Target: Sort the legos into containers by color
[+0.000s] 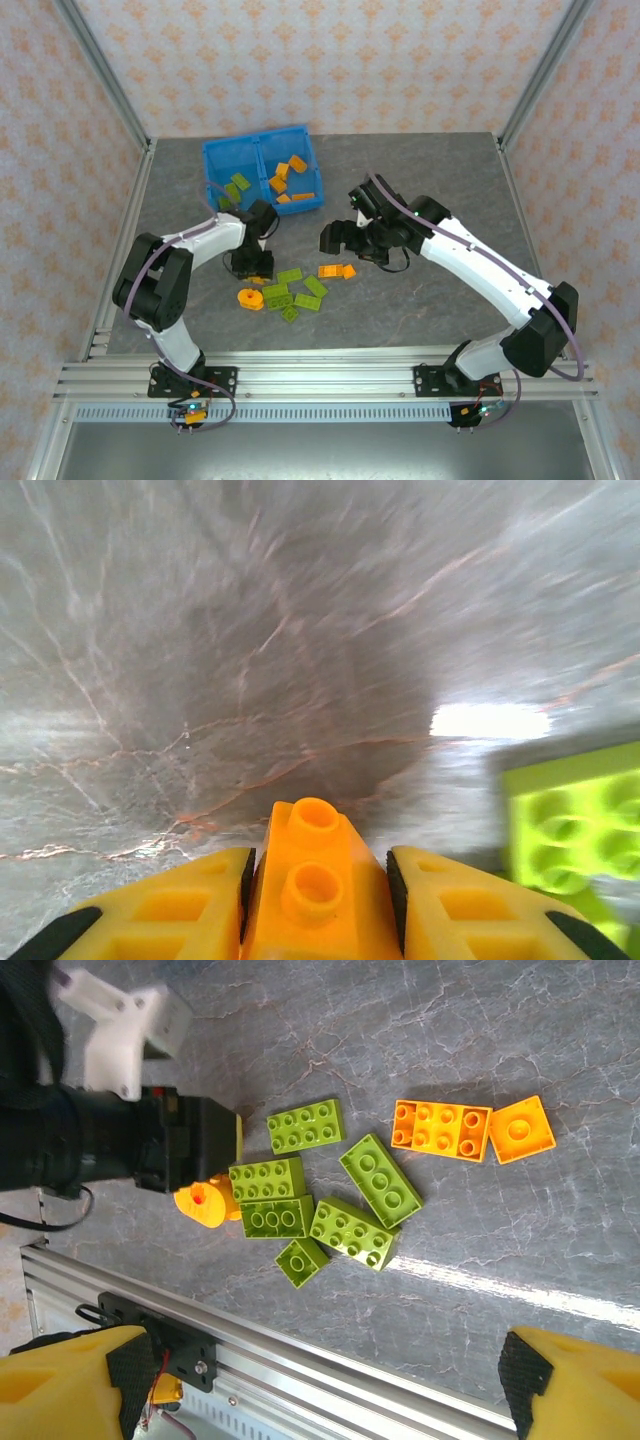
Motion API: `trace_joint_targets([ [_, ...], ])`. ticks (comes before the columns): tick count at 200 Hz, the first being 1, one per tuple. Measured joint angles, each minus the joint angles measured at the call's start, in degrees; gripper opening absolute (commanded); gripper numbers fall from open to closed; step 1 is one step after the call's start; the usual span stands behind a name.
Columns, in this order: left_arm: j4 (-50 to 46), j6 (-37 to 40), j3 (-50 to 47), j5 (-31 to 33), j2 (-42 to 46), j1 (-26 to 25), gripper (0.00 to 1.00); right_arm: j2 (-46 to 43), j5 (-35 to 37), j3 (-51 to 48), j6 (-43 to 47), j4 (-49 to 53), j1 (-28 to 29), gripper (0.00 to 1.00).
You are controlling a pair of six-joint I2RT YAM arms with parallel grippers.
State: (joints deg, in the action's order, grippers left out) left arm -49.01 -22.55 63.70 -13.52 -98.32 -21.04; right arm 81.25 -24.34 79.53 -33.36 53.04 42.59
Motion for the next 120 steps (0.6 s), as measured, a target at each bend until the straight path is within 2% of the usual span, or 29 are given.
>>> trace_joint_targets([
  [31, -0.8, -3.4, 12.4, 1.4, 6.0, -0.7, 0.27, 0.0, -0.6, 0.6, -0.2, 0.2, 0.0, 0.90],
  [57, 2.0, -4.5, 23.4, 6.9, 7.5, -1.1, 0.27, -0.1, -0.3, 1.8, -0.6, -0.4, 0.0, 0.90],
  [78, 5.6, -4.6, 32.3, 11.7, 0.9, -1.1, 0.26, -0.1, -0.1, 2.0, -1.1, -1.2, 0.0, 0.90],
  [98, 7.6, -4.6, 40.9, 15.2, -10.3, -0.9, 0.27, -0.1, 0.0, 2.0, -1.5, -1.7, 0.0, 0.90],
  [120, 7.7, -4.6, 48.5, 17.0, -23.0, -0.6, 0.38, -0.1, 0.5, 2.0, -1.8, -1.7, 0.0, 0.90],
])
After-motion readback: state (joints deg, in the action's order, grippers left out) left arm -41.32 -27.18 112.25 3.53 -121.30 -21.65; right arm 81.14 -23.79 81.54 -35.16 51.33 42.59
